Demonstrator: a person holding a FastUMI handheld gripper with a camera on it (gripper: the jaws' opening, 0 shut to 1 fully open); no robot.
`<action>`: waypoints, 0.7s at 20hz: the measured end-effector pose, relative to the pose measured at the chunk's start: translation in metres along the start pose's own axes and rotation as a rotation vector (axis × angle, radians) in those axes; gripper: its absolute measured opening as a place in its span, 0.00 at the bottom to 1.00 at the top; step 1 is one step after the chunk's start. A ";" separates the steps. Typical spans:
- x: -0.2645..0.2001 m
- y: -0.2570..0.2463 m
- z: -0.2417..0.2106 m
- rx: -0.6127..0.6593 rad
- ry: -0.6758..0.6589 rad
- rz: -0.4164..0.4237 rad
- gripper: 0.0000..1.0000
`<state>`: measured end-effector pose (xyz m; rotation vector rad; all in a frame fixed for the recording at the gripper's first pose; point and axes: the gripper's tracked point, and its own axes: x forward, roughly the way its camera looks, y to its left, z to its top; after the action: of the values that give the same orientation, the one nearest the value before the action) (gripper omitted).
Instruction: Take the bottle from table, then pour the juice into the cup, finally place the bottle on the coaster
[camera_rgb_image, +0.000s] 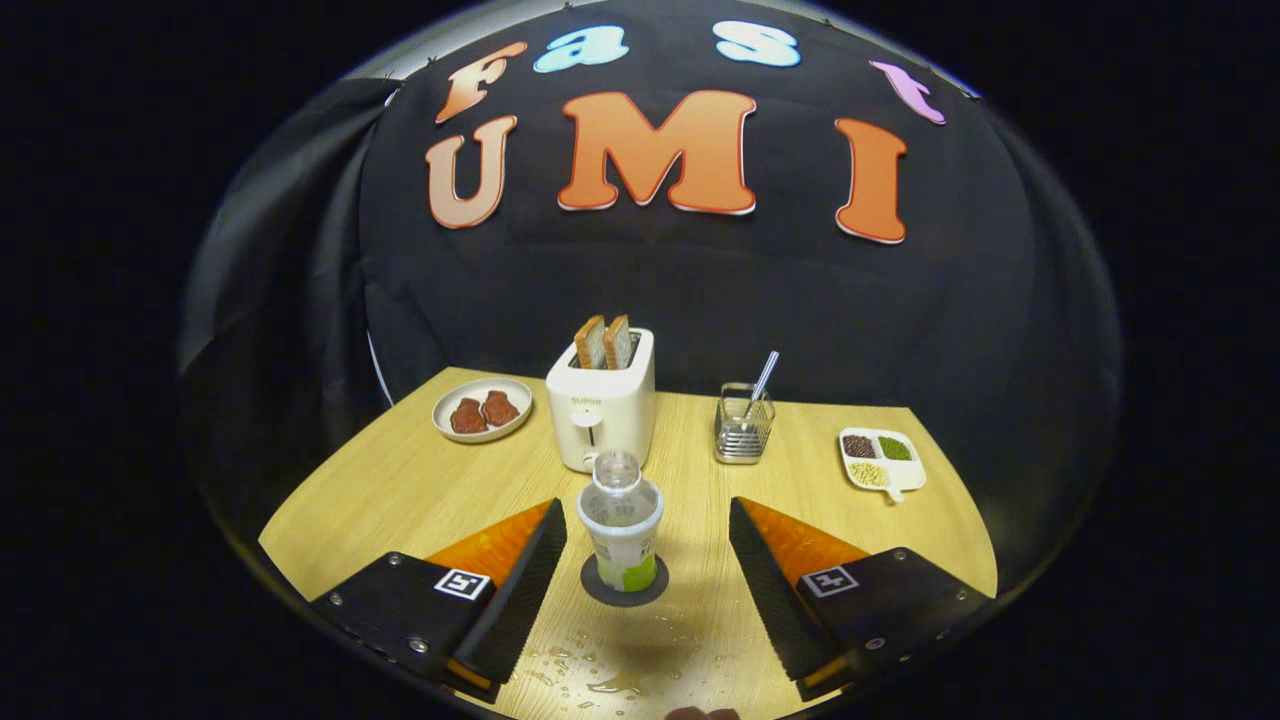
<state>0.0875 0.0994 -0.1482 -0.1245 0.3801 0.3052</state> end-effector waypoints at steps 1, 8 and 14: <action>-0.012 -0.006 0.013 0.000 -0.022 -0.017 0.97; -0.107 -0.040 0.088 0.009 -0.126 -0.099 0.97; -0.157 -0.054 0.126 0.025 -0.205 -0.138 0.97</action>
<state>0.0091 0.0279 0.0310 -0.0930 0.1707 0.1752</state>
